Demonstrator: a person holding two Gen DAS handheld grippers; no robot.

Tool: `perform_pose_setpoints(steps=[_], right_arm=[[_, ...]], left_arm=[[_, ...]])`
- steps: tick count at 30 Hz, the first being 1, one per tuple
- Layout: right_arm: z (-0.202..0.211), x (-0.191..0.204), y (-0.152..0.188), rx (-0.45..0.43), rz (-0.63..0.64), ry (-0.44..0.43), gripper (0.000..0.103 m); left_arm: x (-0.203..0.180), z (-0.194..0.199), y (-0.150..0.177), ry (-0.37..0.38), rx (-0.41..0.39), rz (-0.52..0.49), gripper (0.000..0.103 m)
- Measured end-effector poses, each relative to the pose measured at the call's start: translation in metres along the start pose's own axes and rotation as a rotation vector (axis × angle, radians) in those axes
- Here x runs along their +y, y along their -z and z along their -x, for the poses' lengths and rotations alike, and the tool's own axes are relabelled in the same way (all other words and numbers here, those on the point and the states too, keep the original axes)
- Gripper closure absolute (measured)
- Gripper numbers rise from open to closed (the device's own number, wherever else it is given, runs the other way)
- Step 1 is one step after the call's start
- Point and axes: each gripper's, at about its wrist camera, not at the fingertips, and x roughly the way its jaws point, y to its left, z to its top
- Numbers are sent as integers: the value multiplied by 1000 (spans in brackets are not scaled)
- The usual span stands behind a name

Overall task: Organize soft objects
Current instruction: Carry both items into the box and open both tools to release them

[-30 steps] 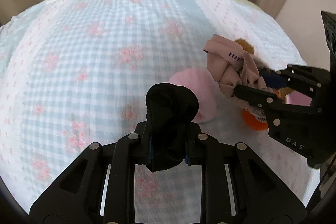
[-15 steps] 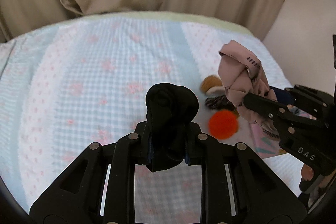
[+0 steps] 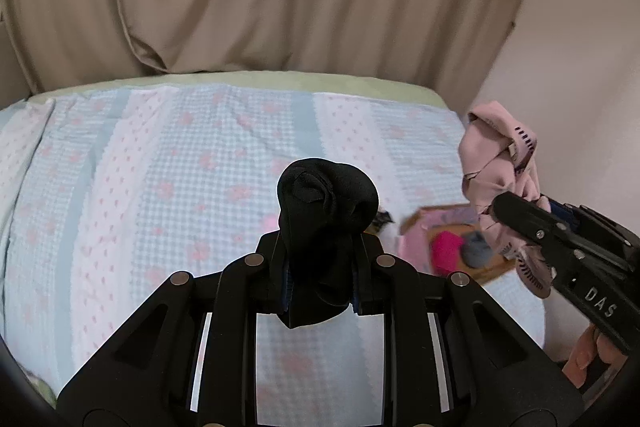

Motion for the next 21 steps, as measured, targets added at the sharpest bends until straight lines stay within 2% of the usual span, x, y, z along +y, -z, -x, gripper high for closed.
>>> perform_pose_setpoints(steps=[5,11,16,21], right_arm=[[44,-24,13,-3,-41,5,80],[73,-71,24,-31,-78,17,80],[91,-122,29,-44,-133,57,80],[90,-182,33,-20,-182,112,80]], left_arm=[[-45,25,17,15,-2,-35,85],[-93,30,19,33,-14,-61,85],[-141,16,15,55,-6,-83,85],[-190,-8,11,73,22,-105,85]])
